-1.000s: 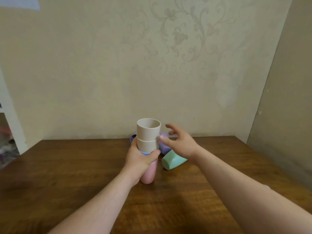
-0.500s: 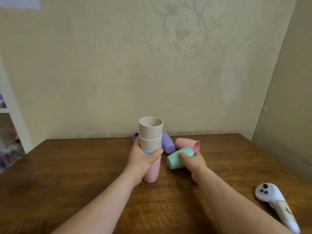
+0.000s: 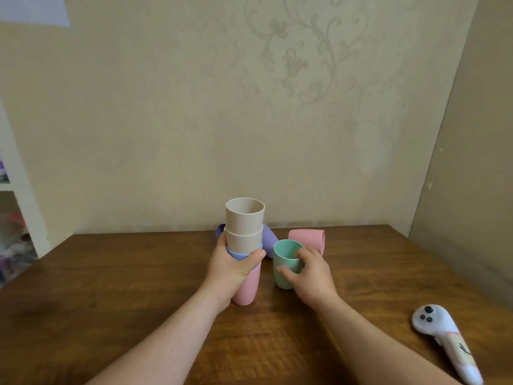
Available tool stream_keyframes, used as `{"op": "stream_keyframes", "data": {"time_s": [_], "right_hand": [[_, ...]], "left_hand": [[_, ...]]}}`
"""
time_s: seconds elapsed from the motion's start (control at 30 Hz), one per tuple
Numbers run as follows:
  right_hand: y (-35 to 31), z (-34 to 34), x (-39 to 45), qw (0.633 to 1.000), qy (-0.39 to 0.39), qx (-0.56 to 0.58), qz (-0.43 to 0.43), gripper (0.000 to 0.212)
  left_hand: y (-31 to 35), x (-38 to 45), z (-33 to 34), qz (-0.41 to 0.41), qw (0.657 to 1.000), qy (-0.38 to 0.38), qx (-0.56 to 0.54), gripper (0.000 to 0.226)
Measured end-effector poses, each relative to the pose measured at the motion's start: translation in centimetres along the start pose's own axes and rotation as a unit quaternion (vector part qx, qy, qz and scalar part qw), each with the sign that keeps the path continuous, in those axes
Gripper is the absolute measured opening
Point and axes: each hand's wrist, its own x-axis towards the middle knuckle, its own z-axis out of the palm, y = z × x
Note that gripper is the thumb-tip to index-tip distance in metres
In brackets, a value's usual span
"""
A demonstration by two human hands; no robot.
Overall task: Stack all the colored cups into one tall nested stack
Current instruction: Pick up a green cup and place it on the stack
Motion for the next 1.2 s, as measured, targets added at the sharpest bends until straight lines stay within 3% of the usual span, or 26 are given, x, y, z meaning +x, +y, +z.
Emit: {"op": "stream_keyframes", "data": {"time_s": [0.07, 0.13, 0.23, 0.33, 0.47, 0.6, 0.77, 0.83, 0.93, 1.0, 1.07, 1.2], "right_hand": [[-0.1, -0.2, -0.2, 1.000, 0.004, 0.025, 0.015, 0.043], [-0.1, -0.3, -0.2, 0.997, 0.001, 0.064, 0.036, 0.061], [-0.2, -0.1, -0.2, 0.996, 0.005, 0.075, 0.043, 0.088], [-0.4, 0.4, 0.1, 0.997, 0.003, 0.062, 0.038, 0.088], [-0.6, 0.6, 0.4, 0.996, -0.015, 0.076, 0.054, 0.094], [-0.5, 0.7, 0.0, 0.983, -0.056, 0.148, 0.088, 0.100], [-1.6, -0.5, 0.7, 0.979, -0.020, 0.176, 0.100, 0.088], [-3.5, -2.2, 2.0, 0.963, 0.032, 0.247, 0.105, 0.081], [-8.1, -5.9, 4.5, 0.882, 0.054, 0.449, 0.134, 0.069], [-11.5, -8.5, 5.6, 0.851, 0.054, 0.510, 0.109, 0.061], [-14.5, -9.9, 5.9, 0.855, 0.042, 0.515, 0.044, 0.062], [-17.6, -9.1, 5.2, 0.916, -0.022, 0.394, -0.076, 0.073]], "left_hand": [[0.3, -0.1, -0.1, -0.002, 1.000, -0.008, -0.001, 0.073], [0.6, -0.2, -0.4, -0.003, 1.000, -0.018, 0.004, 0.073], [1.8, 0.1, -0.7, 0.024, 1.000, -0.010, -0.001, 0.098], [4.4, 0.8, -0.7, 0.039, 0.998, -0.005, -0.039, 0.112], [7.0, 1.8, 0.1, 0.045, 0.999, -0.021, -0.022, 0.089], [5.4, 2.3, 0.5, 0.027, 0.999, -0.016, -0.008, 0.056], [4.7, 2.0, 0.4, 0.045, 0.999, 0.010, -0.011, 0.069], [4.7, 1.9, 0.5, 0.047, 0.999, 0.019, -0.006, 0.070], [4.6, 1.8, 0.7, 0.042, 0.999, 0.029, 0.003, 0.063], [4.5, 1.7, 0.7, 0.039, 0.999, 0.034, 0.008, 0.063], [4.6, 1.5, 0.8, 0.040, 0.998, 0.042, 0.015, 0.057], [5.1, 1.3, 1.2, 0.039, 0.998, 0.053, 0.013, 0.055]]}}
